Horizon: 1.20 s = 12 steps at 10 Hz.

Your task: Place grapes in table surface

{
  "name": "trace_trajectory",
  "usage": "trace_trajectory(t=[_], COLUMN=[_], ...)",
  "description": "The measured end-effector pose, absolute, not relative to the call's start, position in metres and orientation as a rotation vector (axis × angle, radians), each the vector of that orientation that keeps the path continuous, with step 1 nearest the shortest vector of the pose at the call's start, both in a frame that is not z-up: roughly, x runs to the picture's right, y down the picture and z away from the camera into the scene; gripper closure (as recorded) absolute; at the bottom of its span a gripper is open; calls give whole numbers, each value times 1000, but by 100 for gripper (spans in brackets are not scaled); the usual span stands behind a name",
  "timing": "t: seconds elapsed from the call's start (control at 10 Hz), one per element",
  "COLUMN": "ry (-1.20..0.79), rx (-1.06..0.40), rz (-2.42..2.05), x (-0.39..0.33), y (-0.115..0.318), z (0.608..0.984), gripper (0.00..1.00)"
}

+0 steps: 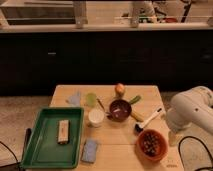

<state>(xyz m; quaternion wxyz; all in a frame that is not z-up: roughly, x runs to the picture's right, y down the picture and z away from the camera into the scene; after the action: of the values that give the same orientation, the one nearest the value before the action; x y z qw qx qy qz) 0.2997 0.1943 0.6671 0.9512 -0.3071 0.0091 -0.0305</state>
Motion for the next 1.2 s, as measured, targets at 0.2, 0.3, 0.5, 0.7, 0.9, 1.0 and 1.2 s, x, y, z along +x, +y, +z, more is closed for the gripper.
trace_trajectory(t=[0.2, 0.3, 0.5, 0.7, 0.9, 1.0, 1.2], ry=[16, 11, 0, -5, -10, -12, -18], rx=[-627, -629, -633, -633, -634, -631, -628], rz=[-84, -95, -120, -131, -130, -135, -139], x=[298, 297, 292, 291, 289, 287, 285], y=[209, 217, 230, 238, 247, 252, 259], z=[665, 665, 666, 667, 670, 671, 673], gripper=[20, 20, 20, 20, 20, 20, 20])
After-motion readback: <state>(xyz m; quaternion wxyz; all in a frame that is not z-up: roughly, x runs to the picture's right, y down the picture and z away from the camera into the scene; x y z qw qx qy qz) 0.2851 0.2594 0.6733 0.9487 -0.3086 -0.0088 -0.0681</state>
